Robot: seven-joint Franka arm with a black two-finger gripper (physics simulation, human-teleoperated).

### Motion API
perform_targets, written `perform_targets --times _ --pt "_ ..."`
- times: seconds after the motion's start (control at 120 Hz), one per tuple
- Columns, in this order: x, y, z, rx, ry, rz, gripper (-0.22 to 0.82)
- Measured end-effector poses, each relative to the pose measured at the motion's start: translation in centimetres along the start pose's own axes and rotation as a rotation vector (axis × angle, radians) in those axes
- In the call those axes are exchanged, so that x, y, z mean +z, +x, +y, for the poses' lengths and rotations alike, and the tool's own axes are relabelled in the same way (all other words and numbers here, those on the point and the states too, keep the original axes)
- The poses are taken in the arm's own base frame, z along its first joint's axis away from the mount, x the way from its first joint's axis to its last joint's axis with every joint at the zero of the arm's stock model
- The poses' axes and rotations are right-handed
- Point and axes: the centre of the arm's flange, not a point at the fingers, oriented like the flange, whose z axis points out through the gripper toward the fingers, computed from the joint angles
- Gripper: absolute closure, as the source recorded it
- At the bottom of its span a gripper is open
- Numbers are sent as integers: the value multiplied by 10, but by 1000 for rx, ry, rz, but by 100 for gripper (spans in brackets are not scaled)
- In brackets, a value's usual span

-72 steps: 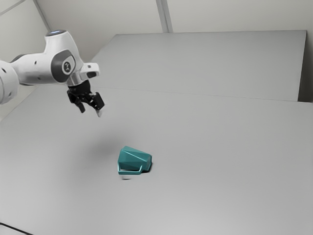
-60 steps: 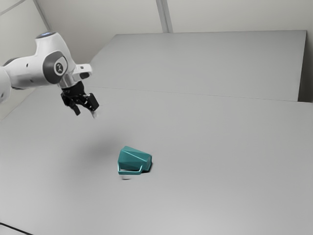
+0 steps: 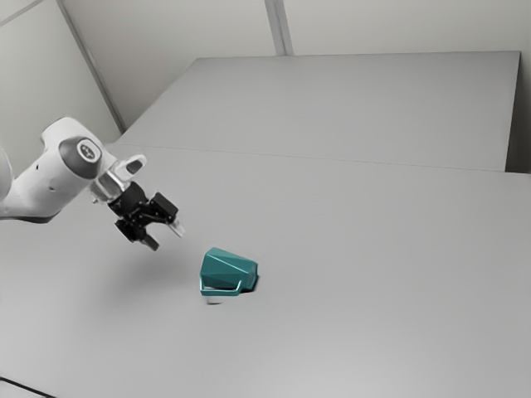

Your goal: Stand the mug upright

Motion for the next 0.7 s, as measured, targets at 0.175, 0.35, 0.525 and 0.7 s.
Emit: perform_targets --times 0.175,0.35,0.525,0.7 --pt "21 -7 -5 -27 -121 7 0" --pt "49 -2 11 7 -189 -10 0" --pt "71 1 16 30 -235 -17 0" --pt "87 4 16 42 -271 -18 0"
